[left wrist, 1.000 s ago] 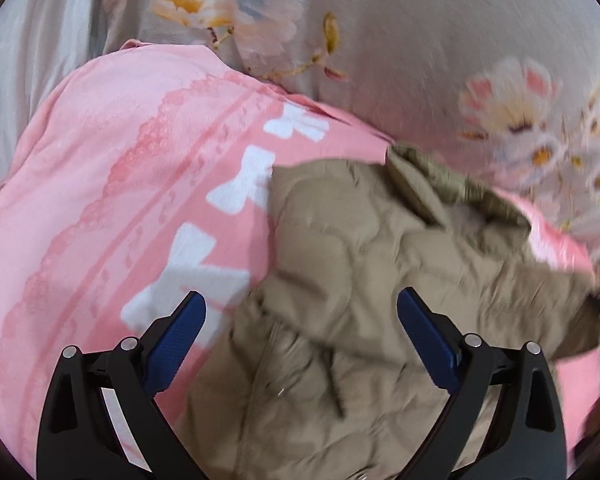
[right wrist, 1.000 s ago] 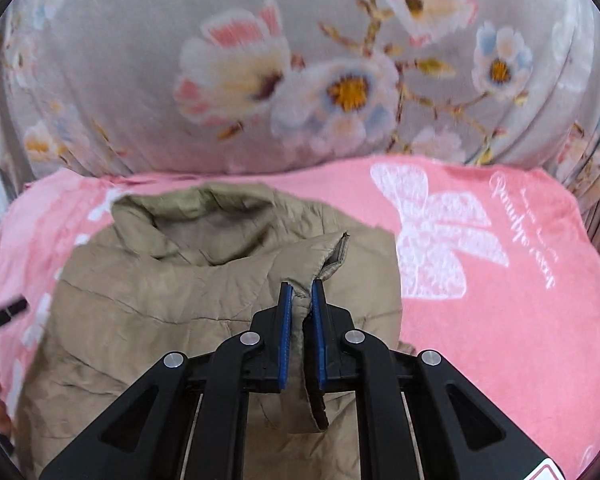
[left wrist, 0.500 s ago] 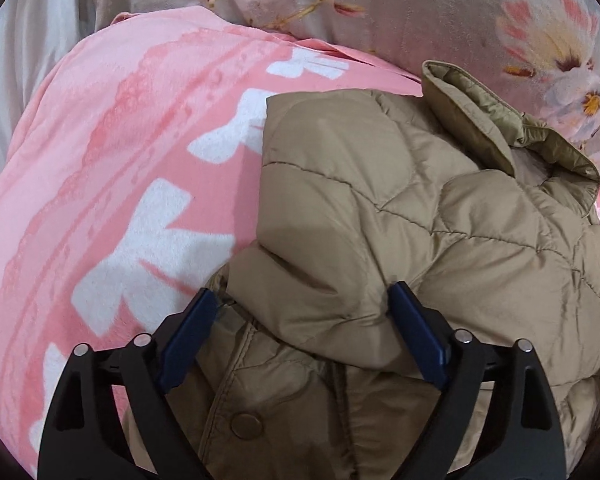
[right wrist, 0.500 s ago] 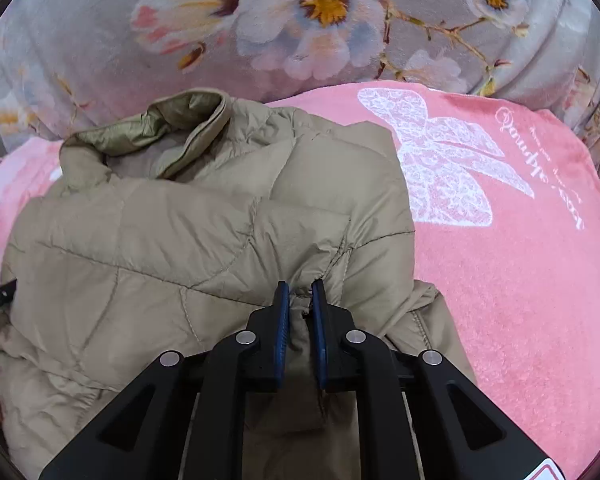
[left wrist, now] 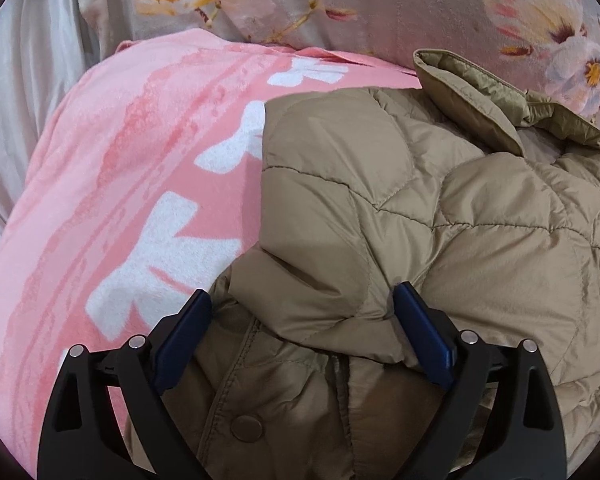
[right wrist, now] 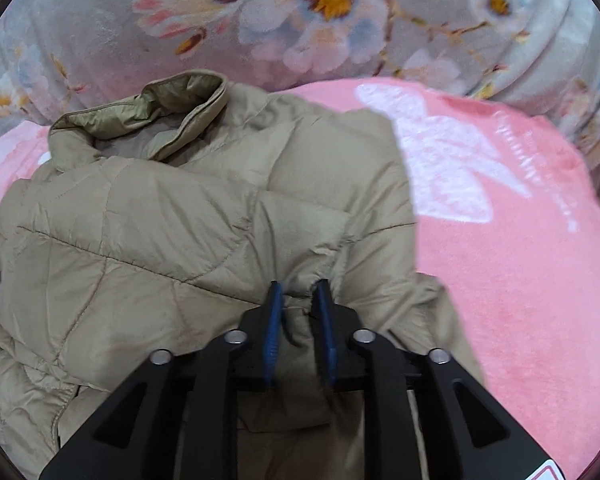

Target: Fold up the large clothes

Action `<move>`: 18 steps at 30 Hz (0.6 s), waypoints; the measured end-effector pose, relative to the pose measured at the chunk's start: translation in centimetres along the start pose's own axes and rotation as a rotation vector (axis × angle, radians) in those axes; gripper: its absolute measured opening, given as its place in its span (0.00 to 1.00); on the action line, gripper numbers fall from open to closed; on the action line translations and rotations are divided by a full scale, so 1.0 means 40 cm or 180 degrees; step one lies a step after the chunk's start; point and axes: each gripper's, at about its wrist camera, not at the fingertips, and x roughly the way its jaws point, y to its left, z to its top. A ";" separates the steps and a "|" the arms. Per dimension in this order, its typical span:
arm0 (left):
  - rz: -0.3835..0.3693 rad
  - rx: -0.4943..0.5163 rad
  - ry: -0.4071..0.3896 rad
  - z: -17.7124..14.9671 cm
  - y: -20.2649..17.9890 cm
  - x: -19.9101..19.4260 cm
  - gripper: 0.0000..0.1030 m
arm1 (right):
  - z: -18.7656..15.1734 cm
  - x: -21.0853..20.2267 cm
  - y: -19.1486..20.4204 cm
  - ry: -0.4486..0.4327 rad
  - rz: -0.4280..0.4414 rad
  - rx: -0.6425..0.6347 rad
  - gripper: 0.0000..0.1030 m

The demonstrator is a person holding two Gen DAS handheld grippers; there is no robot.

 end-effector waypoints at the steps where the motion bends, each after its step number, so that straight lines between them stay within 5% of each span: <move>1: 0.0026 0.0003 -0.0018 0.001 0.001 -0.004 0.89 | -0.005 -0.018 -0.001 -0.0027 -0.0073 0.0028 0.25; 2: 0.0042 0.0009 -0.0040 0.001 0.003 -0.011 0.89 | -0.012 -0.045 -0.003 -0.0072 -0.0169 0.0115 0.34; 6: 0.0036 0.0029 -0.0166 -0.003 0.016 -0.078 0.89 | -0.014 -0.158 -0.001 -0.0416 -0.0078 0.0341 0.38; 12: -0.0256 0.0119 -0.0503 0.080 -0.069 -0.203 0.89 | 0.068 -0.191 0.165 -0.0403 0.0530 -0.0028 0.39; 15: -0.0236 0.0265 -0.0480 0.104 -0.137 -0.188 0.89 | 0.081 -0.128 0.258 -0.0173 0.0676 -0.0274 0.30; 18: -0.0179 0.0339 -0.0204 0.089 -0.170 -0.108 0.89 | 0.048 -0.059 0.299 0.0095 0.0704 -0.0360 0.12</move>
